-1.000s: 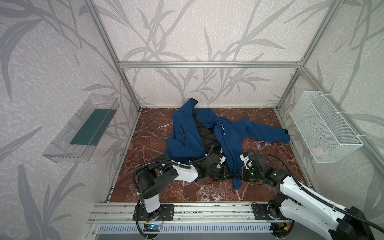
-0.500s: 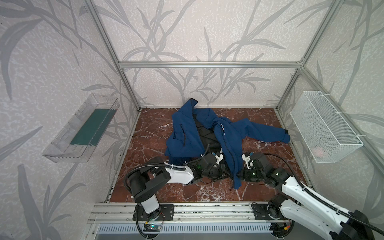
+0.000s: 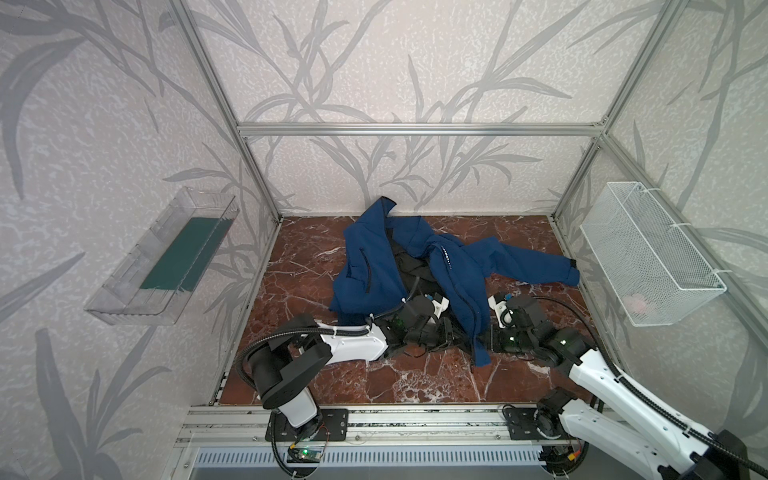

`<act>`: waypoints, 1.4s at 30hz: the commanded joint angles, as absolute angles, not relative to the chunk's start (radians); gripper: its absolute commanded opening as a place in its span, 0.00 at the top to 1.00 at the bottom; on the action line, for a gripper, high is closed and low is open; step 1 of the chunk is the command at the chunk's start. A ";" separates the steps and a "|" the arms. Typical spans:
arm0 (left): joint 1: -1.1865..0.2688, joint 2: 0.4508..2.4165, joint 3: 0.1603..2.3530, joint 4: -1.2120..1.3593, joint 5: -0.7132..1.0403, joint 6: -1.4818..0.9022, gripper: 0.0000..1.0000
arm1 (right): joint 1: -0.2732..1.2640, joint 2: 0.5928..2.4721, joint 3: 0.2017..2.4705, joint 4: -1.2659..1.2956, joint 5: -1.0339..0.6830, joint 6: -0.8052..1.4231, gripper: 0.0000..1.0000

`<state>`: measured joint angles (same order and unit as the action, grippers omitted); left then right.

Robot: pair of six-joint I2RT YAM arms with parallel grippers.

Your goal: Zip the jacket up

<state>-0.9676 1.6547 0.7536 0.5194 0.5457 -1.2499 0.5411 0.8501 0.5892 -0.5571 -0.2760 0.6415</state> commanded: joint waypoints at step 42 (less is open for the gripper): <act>-0.913 1.632 0.952 0.553 0.552 -1.395 1.00 | 0.740 0.419 0.369 -0.193 -0.207 1.225 0.14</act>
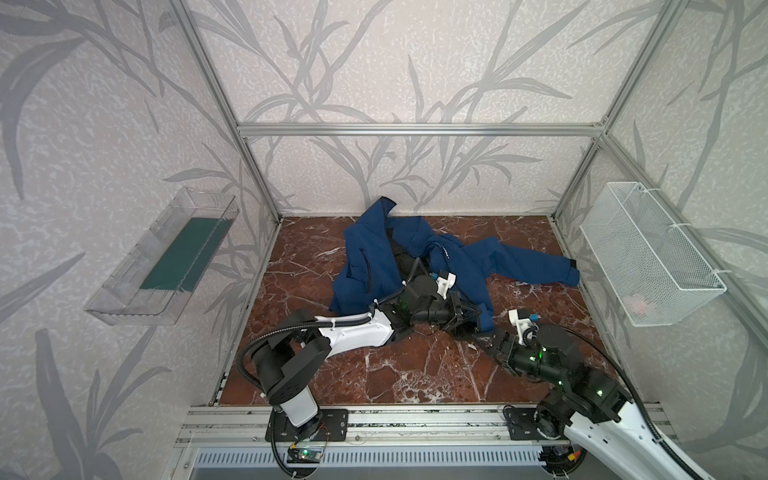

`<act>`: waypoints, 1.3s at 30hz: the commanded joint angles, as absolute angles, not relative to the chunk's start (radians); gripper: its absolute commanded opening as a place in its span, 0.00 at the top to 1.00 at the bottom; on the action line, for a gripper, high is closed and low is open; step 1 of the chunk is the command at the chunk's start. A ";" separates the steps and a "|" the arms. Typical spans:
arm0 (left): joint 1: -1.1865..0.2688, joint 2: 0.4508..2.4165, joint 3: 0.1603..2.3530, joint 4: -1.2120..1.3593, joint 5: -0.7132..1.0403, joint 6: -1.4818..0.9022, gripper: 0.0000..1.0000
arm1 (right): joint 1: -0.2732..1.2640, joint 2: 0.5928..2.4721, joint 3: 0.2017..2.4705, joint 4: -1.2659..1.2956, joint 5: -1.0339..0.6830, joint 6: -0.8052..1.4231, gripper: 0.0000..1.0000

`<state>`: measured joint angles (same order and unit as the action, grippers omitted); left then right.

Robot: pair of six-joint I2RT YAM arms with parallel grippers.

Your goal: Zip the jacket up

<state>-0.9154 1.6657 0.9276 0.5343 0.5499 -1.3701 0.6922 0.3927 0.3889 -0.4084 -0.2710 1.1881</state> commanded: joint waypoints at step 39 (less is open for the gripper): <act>-0.877 1.581 0.838 0.601 0.559 -1.444 1.00 | 0.765 0.359 0.284 -0.063 -0.020 1.148 0.61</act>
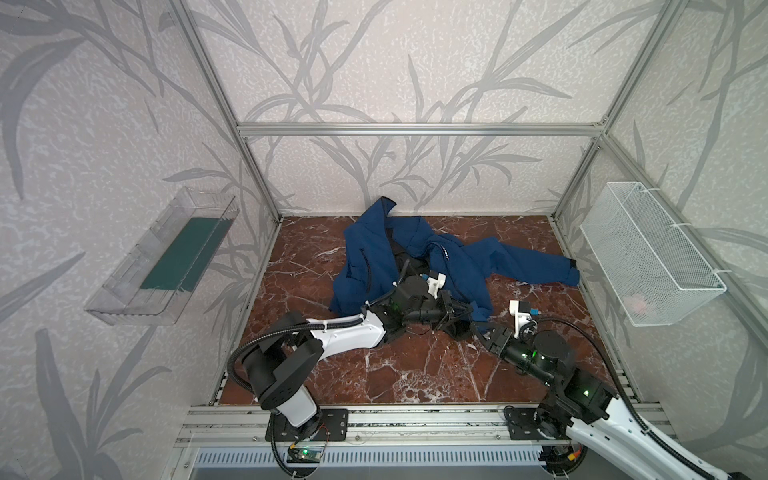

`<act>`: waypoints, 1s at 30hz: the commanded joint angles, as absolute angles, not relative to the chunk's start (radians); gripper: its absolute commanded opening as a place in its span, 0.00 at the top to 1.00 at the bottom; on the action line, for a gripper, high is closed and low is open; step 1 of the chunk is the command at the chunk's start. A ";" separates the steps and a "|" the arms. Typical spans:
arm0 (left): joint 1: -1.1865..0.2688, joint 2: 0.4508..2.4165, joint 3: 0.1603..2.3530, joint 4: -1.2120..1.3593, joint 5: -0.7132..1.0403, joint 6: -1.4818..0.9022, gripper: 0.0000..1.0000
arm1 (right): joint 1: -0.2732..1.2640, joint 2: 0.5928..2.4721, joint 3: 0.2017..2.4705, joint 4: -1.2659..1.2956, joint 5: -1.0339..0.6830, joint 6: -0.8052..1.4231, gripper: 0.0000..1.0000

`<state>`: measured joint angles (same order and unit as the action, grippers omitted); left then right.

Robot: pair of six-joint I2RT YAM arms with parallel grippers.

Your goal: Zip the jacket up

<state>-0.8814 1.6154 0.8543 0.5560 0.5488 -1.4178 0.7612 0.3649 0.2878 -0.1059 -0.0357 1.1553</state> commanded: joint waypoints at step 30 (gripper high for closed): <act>-0.882 1.548 0.792 0.616 0.557 -1.450 0.99 | 0.759 0.401 0.278 -0.015 -0.053 1.141 1.00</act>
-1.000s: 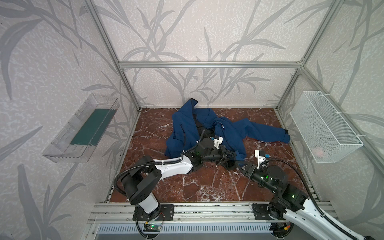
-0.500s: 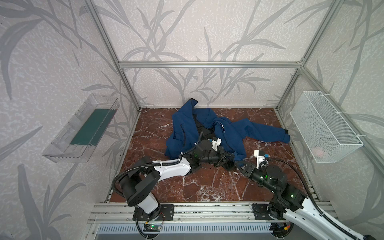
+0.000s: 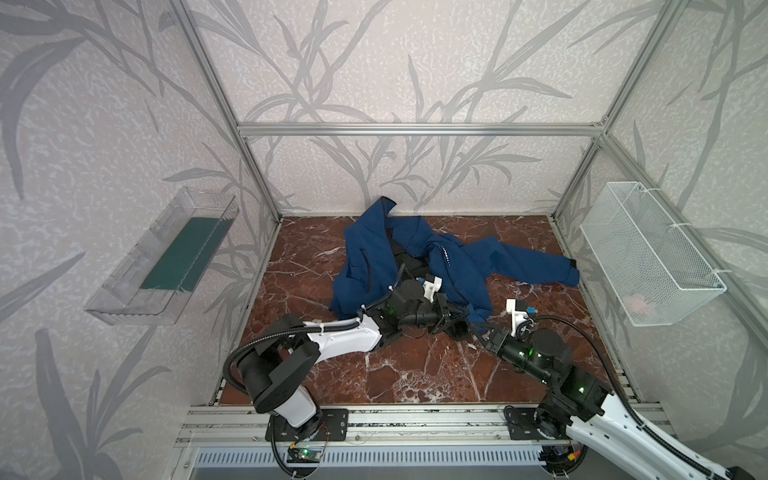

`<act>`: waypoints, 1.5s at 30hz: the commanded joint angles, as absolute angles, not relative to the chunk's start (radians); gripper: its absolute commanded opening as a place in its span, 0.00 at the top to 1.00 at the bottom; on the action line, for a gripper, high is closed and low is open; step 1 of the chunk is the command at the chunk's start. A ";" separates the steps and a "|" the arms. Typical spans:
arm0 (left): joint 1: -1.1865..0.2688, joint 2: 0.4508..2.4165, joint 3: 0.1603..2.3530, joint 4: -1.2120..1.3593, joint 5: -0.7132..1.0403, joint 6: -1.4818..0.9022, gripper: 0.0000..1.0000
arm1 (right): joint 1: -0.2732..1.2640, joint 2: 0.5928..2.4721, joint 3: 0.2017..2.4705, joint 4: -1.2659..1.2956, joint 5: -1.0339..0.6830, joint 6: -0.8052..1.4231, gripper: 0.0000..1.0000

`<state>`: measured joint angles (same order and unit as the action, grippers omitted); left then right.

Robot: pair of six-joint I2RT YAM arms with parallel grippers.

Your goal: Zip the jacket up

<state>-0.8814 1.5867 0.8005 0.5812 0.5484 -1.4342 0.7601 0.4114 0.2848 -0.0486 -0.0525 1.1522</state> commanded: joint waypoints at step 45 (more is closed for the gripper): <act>-0.607 1.017 0.490 0.098 0.212 -1.324 0.36 | 0.756 0.353 0.251 -0.038 -0.018 1.158 1.00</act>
